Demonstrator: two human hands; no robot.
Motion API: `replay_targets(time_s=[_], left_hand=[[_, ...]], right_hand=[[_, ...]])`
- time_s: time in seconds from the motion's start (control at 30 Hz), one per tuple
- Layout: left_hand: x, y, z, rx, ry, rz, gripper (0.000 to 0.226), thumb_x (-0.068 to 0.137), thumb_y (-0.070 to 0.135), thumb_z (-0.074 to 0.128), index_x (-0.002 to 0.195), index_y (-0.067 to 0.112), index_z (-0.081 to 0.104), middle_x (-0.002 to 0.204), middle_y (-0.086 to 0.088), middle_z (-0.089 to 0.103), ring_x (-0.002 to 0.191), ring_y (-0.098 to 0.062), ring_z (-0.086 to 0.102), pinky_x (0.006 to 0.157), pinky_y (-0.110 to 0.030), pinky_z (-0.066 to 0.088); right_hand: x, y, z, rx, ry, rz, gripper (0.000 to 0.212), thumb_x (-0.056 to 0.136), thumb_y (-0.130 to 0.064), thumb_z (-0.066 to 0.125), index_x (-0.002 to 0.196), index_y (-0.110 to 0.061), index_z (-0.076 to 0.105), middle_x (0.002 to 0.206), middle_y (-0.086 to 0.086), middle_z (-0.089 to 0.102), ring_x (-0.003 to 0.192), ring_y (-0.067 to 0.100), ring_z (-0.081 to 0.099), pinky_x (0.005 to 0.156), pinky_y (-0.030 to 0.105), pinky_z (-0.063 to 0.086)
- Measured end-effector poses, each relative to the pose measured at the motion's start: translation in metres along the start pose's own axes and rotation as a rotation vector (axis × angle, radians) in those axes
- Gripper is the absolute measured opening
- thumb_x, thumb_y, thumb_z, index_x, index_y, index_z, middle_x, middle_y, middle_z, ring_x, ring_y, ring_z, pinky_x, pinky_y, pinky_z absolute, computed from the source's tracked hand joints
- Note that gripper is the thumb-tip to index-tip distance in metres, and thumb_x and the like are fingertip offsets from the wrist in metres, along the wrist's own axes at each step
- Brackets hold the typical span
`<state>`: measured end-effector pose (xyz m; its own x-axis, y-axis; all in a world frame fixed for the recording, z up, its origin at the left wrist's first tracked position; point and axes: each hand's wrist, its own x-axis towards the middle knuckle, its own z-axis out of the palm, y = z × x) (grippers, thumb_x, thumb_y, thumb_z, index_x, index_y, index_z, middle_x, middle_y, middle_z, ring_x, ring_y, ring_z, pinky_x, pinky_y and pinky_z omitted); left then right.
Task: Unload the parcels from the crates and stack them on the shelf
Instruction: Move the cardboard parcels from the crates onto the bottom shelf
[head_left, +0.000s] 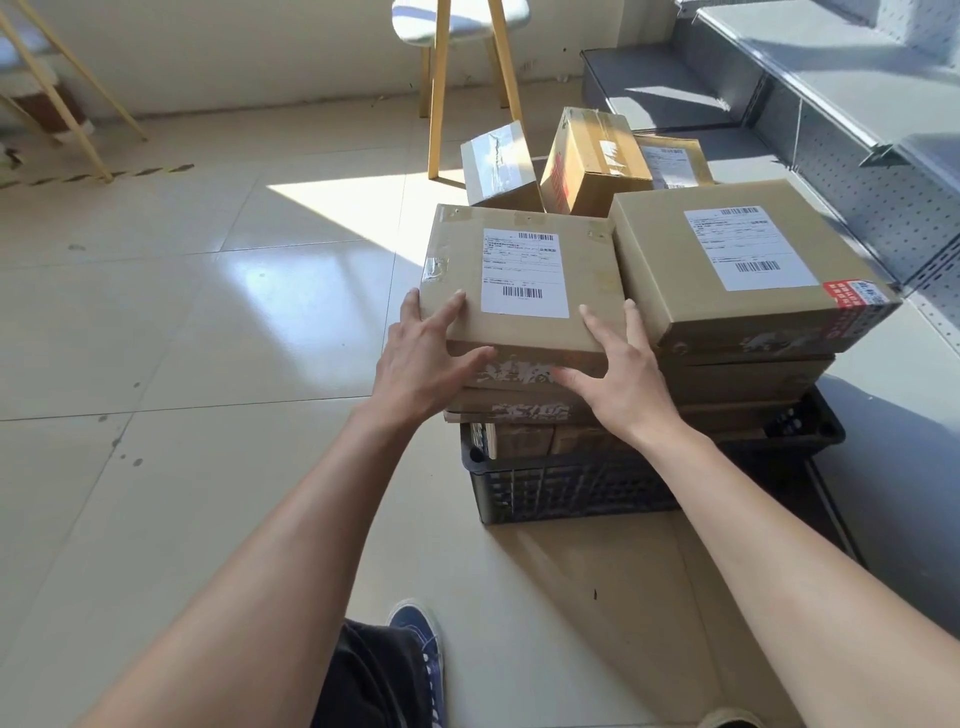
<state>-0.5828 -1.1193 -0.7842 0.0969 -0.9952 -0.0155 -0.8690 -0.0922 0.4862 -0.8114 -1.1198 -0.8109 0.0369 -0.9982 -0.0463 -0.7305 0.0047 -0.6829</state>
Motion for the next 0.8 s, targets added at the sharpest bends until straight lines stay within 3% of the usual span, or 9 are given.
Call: replay_targets(time_s=[0.13, 0.33, 0.6, 0.73, 0.8], left_hand=[[-0.004, 0.003, -0.003, -0.034, 0.021, -0.016, 0.080, 0.086, 0.055, 0.072, 0.155, 0.038, 0.035, 0.166, -0.012, 0.014, 0.148, -0.034, 0.027, 0.115, -0.051, 0.034], [-0.011, 0.003, -0.014, -0.063, 0.085, -0.023, 0.077, 0.086, 0.050, 0.074, 0.154, 0.036, 0.040, 0.166, -0.012, 0.015, 0.148, -0.032, 0.028, 0.115, -0.051, 0.034], [-0.024, 0.015, -0.037, -0.138, 0.194, 0.023, 0.077, 0.084, 0.043, 0.080, 0.152, 0.035, 0.044, 0.165, -0.011, 0.020, 0.148, -0.031, 0.030, 0.119, -0.048, 0.033], [-0.032, 0.030, -0.044, -0.170, 0.210, 0.067, 0.077, 0.083, 0.042, 0.081, 0.151, 0.036, 0.045, 0.165, -0.009, 0.021, 0.148, -0.029, 0.031, 0.119, -0.045, 0.033], [-0.039, 0.038, -0.047, -0.186, 0.206, 0.090, 0.077, 0.083, 0.043, 0.081, 0.150, 0.036, 0.046, 0.165, -0.008, 0.021, 0.147, -0.029, 0.033, 0.118, -0.046, 0.035]], right_hand=[[-0.002, -0.005, 0.001, 0.066, 0.032, 0.010, 0.076, 0.092, -0.028, 0.073, 0.156, -0.033, 0.033, 0.169, 0.006, -0.007, 0.153, 0.029, 0.017, 0.121, 0.040, 0.022], [-0.007, -0.017, -0.002, 0.105, 0.004, -0.015, 0.077, 0.091, -0.031, 0.074, 0.156, -0.028, 0.033, 0.168, 0.009, -0.006, 0.154, 0.026, 0.014, 0.122, 0.036, 0.016], [-0.017, -0.039, -0.020, 0.122, 0.156, -0.082, 0.076, 0.089, -0.029, 0.076, 0.154, -0.027, 0.038, 0.169, 0.008, -0.002, 0.153, 0.024, 0.015, 0.120, 0.029, 0.015], [-0.030, -0.043, -0.037, 0.121, 0.228, -0.094, 0.076, 0.088, -0.025, 0.077, 0.154, -0.025, 0.040, 0.169, 0.007, -0.001, 0.154, 0.026, 0.015, 0.124, 0.037, 0.018], [-0.042, -0.042, -0.047, 0.112, 0.251, -0.094, 0.075, 0.089, -0.025, 0.077, 0.154, -0.026, 0.039, 0.169, 0.007, -0.001, 0.153, 0.026, 0.017, 0.121, 0.033, 0.017]])
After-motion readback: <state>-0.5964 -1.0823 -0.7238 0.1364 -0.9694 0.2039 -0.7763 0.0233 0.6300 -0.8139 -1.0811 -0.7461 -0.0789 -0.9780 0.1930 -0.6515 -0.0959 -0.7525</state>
